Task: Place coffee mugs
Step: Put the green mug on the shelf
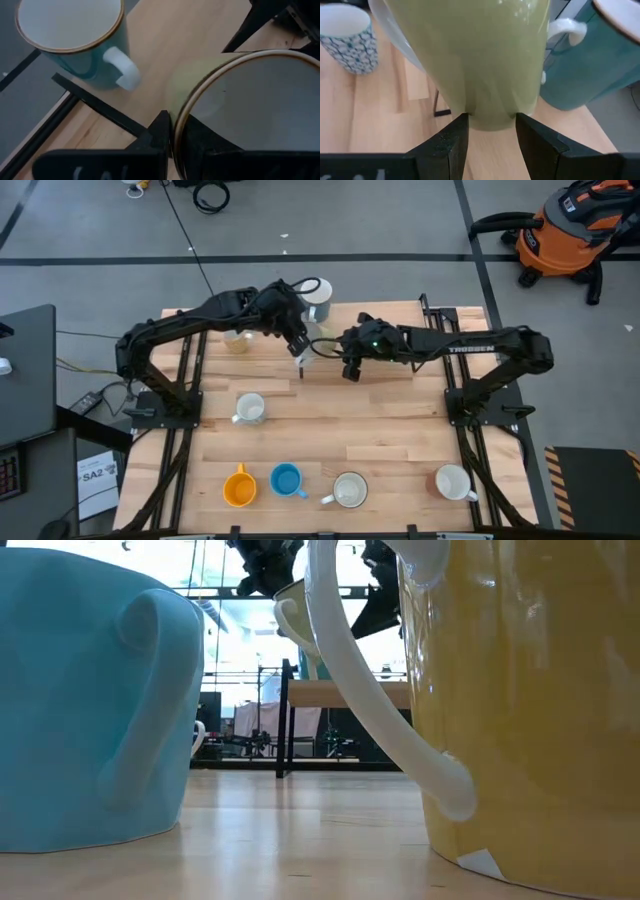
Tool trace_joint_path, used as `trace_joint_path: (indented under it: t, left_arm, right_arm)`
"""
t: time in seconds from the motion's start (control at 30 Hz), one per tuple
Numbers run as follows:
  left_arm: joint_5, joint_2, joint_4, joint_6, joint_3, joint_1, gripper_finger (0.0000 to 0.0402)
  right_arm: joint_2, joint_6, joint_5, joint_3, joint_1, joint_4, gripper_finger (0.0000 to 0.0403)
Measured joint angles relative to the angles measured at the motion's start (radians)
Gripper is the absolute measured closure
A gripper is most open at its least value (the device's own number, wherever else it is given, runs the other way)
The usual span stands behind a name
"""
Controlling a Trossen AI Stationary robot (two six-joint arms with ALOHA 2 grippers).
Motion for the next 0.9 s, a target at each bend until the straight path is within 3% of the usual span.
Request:
trace_joint_path:
  t: [0.9]
  left_arm:
    - [0.021,0.056,-0.012,-0.005,0.0,0.035,0.0364]
  right_arm:
    - [0.072,-0.001,-0.033,0.001,-0.045,-0.005,0.0233]
